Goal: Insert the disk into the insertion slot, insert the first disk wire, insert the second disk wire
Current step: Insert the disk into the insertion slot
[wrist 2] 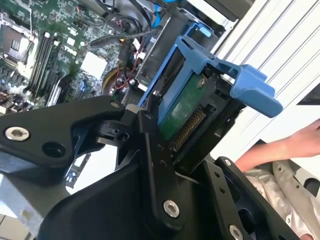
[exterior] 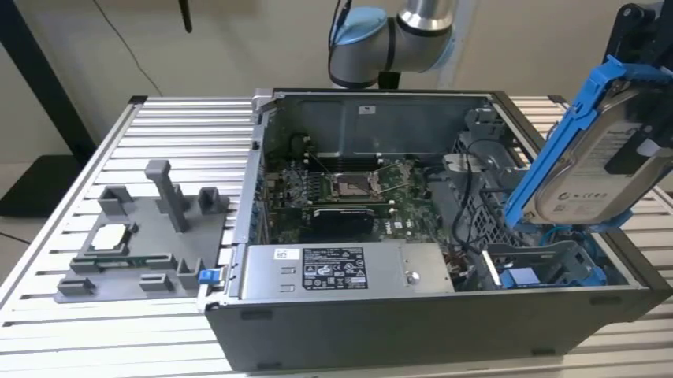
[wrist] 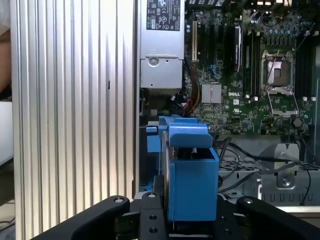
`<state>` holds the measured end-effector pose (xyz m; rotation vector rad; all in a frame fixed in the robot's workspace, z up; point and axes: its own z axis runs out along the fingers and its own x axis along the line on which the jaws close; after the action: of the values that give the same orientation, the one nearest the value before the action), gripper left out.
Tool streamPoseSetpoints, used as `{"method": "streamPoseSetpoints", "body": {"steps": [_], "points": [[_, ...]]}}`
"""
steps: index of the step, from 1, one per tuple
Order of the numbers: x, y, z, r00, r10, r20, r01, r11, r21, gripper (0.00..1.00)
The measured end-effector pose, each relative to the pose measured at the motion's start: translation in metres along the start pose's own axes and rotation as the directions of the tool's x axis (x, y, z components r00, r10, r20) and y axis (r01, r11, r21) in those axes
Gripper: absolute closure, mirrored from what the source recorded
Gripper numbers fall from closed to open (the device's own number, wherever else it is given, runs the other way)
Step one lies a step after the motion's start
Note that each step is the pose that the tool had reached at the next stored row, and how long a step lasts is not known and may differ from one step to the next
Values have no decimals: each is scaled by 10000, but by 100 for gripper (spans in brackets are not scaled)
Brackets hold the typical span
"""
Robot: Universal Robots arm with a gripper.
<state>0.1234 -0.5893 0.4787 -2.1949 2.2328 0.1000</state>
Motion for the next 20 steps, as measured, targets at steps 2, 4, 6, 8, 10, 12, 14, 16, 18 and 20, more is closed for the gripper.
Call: {"method": "streamPoseSetpoints", "body": {"steps": [2,4,6,8,10,12,14,16,18,20], "points": [[13,-2,24,10000,-2,1,2,10000,12,100],[23,-3,49,10000,-3,2,3,10000,29,100],[31,-4,76,10000,-4,1,4,10000,60,100],[37,-5,108,10000,-6,4,6,9999,104,100],[43,-7,140,10000,-8,4,8,9999,149,100],[46,-8,171,10000,-11,4,11,9998,193,100],[48,-9,200,10000,-13,4,12,9997,234,100],[50,-10,232,10000,-16,7,15,9996,278,100],[51,-11,253,10000,-17,8,17,9995,305,100],[52,-11,257,10000,-17,7,16,9995,307,100]]}}
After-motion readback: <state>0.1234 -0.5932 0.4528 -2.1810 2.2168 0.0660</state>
